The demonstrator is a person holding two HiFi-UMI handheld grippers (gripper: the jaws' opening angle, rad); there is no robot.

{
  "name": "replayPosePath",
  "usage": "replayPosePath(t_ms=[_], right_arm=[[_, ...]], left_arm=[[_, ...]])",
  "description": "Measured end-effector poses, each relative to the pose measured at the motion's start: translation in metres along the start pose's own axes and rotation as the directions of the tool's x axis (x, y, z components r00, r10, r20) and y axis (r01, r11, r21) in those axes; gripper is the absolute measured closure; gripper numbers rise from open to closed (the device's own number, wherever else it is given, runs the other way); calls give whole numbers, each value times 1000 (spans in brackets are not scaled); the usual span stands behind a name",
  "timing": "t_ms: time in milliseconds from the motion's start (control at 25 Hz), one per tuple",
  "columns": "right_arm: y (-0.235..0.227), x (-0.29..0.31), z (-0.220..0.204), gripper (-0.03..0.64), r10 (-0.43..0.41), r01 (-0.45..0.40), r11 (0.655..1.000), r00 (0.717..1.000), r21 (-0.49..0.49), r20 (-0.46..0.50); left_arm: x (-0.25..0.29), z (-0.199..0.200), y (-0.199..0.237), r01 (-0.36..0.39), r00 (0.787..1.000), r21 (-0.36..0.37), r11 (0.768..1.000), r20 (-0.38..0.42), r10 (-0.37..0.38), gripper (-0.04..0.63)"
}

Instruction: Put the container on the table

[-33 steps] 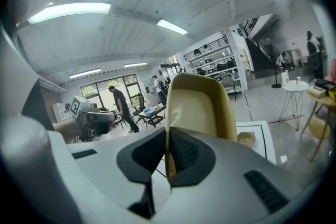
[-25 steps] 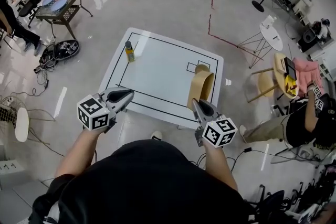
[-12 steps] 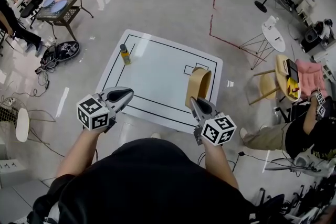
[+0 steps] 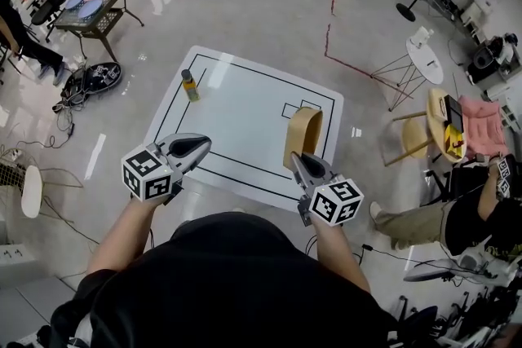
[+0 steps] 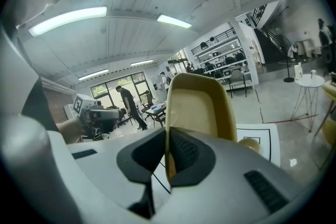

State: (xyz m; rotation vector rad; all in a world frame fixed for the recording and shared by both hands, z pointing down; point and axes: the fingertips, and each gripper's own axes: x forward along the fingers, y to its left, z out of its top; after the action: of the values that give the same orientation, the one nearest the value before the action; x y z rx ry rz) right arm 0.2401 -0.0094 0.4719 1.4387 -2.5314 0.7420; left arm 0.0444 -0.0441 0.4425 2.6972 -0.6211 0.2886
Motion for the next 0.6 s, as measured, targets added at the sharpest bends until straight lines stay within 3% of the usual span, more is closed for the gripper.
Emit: replayPosePath(t_ms=[600], right_arm=[[0, 2, 12, 600, 1, -1, 999, 1000, -45, 2]], left_arm=[[-2, 2, -2, -5, 1000, 8, 1000, 12, 5, 574]])
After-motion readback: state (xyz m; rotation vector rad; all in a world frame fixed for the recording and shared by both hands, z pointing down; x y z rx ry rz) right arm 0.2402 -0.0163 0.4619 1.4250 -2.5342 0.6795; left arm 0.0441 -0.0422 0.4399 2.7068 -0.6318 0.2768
